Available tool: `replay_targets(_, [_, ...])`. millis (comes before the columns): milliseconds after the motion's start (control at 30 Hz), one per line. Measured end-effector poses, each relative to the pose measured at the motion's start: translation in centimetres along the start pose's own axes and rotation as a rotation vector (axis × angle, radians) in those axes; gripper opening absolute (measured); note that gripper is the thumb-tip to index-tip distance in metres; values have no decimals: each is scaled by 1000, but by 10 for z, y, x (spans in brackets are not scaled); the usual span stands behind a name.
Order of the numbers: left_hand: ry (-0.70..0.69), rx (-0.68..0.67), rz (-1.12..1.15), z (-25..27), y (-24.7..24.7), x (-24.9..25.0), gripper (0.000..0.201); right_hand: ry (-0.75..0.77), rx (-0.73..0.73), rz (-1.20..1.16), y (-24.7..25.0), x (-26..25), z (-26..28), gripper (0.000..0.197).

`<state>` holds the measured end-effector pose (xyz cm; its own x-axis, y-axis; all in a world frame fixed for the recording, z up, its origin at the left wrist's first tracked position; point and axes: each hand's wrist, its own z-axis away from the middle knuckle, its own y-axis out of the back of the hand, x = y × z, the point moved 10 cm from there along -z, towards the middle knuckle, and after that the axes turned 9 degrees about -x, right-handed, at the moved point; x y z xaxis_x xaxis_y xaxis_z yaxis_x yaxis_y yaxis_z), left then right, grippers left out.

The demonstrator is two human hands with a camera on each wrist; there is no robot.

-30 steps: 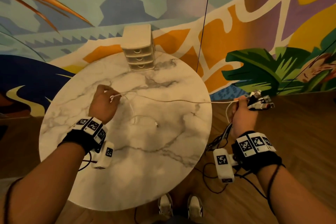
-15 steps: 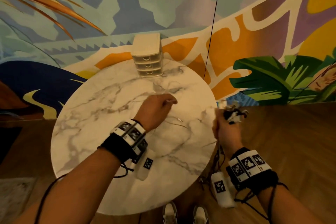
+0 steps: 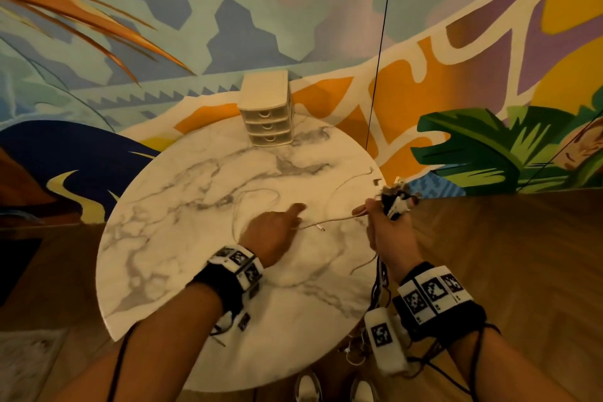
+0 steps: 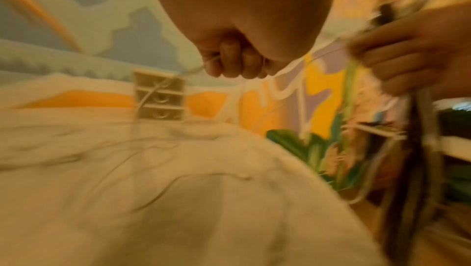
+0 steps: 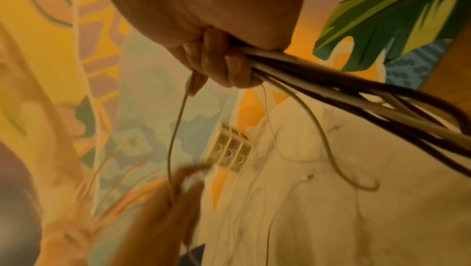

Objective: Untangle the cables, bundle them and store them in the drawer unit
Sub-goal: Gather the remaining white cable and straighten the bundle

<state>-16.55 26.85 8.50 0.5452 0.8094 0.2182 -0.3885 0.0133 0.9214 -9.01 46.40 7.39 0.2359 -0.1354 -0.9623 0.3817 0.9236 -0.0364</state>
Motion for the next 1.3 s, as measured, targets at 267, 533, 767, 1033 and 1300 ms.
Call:
replay_targets(267, [504, 121, -101, 39, 27, -176, 29, -3, 408, -216, 77, -3, -2, 27])
replay_targets(533, [693, 45, 200, 44, 20, -194, 49, 3, 449, -248, 81, 20, -10, 62])
replay_targets(767, [191, 390, 580, 14, 121, -54, 31, 61, 495, -246, 108, 29, -6, 91])
replay_targets(1033, [-259, 259, 951, -1, 148, 116, 55, 108, 681, -323, 190, 8, 39, 23])
replay_targets(1300, [-623, 104, 1362, -9, 154, 233, 60, 129, 870, -299, 274, 12, 100, 46])
